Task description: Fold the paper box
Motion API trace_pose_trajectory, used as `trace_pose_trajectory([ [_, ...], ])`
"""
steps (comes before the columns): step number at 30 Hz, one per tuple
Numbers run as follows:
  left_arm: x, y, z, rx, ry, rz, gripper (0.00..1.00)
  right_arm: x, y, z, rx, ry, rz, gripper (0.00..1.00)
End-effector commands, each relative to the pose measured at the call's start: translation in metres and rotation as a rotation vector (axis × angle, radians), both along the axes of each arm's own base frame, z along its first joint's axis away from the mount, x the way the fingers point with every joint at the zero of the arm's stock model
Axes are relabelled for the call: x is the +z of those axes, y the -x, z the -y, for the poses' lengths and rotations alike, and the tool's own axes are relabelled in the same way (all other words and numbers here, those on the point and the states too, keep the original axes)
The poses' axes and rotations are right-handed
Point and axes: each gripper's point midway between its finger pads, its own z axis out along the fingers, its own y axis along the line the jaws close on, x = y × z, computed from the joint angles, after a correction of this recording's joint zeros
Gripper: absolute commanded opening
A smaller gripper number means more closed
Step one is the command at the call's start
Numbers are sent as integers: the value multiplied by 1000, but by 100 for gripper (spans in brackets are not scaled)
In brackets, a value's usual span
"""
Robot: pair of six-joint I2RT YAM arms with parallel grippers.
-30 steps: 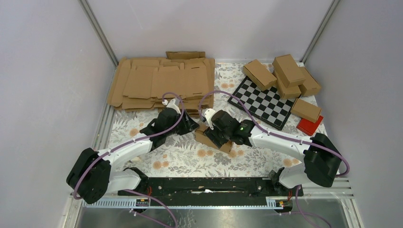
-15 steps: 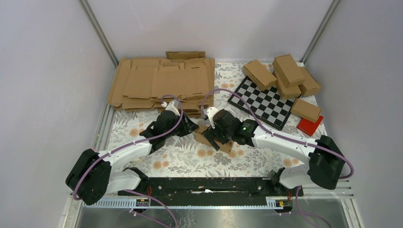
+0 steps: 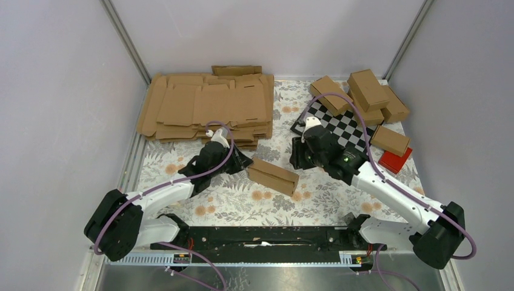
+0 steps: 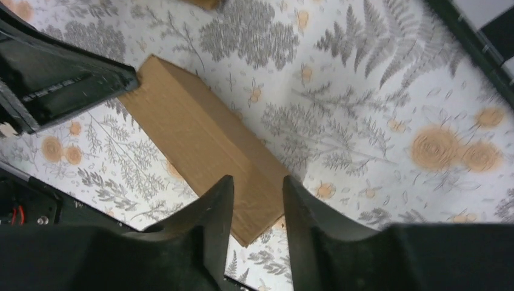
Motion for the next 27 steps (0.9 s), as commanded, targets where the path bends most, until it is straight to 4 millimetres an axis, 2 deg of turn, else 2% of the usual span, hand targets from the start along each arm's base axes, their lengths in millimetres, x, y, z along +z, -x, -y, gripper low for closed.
trace_pose_trajectory([
  [1, -17, 3, -7, 0, -45, -9, 26, -23, 22, 5, -40, -40, -126, 35],
  [7, -19, 5, -8, -1, -52, -8, 26, -48, 50, 5, -12, -77, -242, 8],
  [11, -22, 8, -6, -3, -61, -11, 25, -72, 64, 8, -31, -89, -307, 5],
  [15, -26, 10, -4, -6, -72, -16, 25, -89, 64, 17, -59, -37, -321, 3],
  [18, -24, 10, -3, -7, -75, -6, 25, -77, 59, 17, -49, -31, -289, 0],
  [21, -20, 9, -1, -6, -86, 4, 25, -48, 56, 9, 0, -82, -236, 2],
  [23, -18, 9, 0, -9, -91, 11, 25, -33, 61, 1, 57, -119, -240, 3],
  [25, -18, 9, 1, -8, -95, 15, 25, -24, 68, -8, 109, -156, -258, 3],
  [27, -17, 10, 2, -8, -97, 19, 25, -25, 71, -11, 126, -169, -273, 3],
])
